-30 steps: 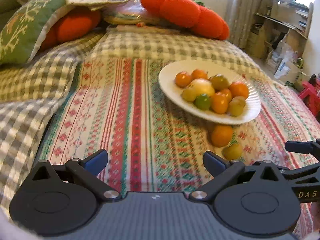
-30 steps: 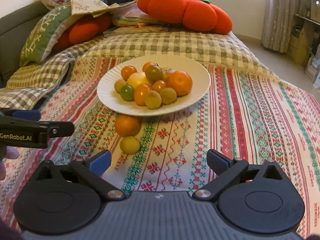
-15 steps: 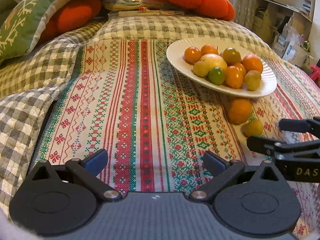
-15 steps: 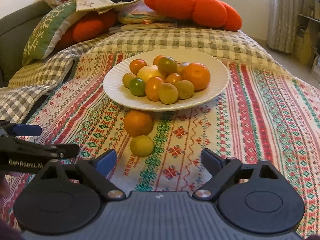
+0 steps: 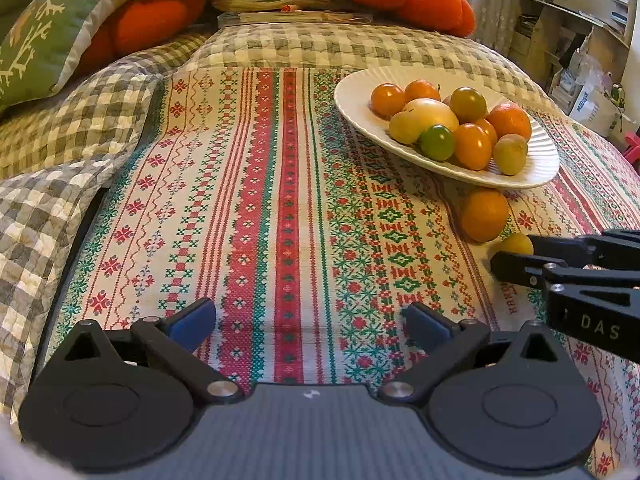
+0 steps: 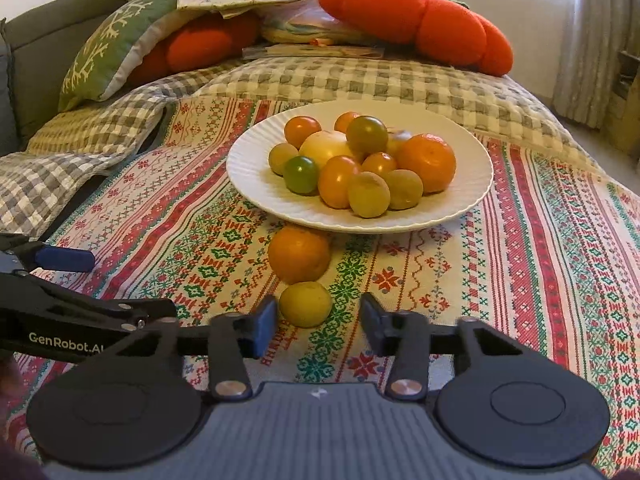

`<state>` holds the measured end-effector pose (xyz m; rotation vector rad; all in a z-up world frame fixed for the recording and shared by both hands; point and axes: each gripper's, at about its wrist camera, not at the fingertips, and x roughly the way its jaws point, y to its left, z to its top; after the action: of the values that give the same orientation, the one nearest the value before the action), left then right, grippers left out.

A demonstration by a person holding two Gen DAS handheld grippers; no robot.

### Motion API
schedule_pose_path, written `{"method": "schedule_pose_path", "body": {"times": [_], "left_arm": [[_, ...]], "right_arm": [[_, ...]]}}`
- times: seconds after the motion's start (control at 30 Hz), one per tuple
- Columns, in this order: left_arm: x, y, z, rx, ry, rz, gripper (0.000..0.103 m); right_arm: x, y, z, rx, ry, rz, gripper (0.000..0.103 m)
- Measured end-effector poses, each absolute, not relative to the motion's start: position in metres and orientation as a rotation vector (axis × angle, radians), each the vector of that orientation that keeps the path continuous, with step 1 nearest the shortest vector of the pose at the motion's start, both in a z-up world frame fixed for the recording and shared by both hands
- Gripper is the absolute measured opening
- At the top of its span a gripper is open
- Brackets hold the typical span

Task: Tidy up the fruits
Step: 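Grasp the last mandarin with the left gripper while the right gripper grasps the yellow fruit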

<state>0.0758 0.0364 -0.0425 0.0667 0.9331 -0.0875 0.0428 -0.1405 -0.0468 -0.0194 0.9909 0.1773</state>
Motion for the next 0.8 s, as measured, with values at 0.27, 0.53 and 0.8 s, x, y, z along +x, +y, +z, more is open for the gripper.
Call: {"method": "schedule_pose_path", "body": {"times": [0.27,0.53,0.8], "left_arm": [[0.077,0.024,-0.04,0.06,0.929,-0.139,0.093],[0.085,0.005,-0.037,0.069,0.909,-0.171,0.093],[0.09,-0.01,-0.033,0.058,0.861,-0.243,0.086]], "right_arm": [[0.041,-0.148,-0.044,-0.017,1.002,0.195,0.025],[0.039,-0.164,-0.042,-0.005,1.006,0.144,0.025],[0.038,-0.175,-0.041,-0.002,1.004,0.118,0.025]]}}
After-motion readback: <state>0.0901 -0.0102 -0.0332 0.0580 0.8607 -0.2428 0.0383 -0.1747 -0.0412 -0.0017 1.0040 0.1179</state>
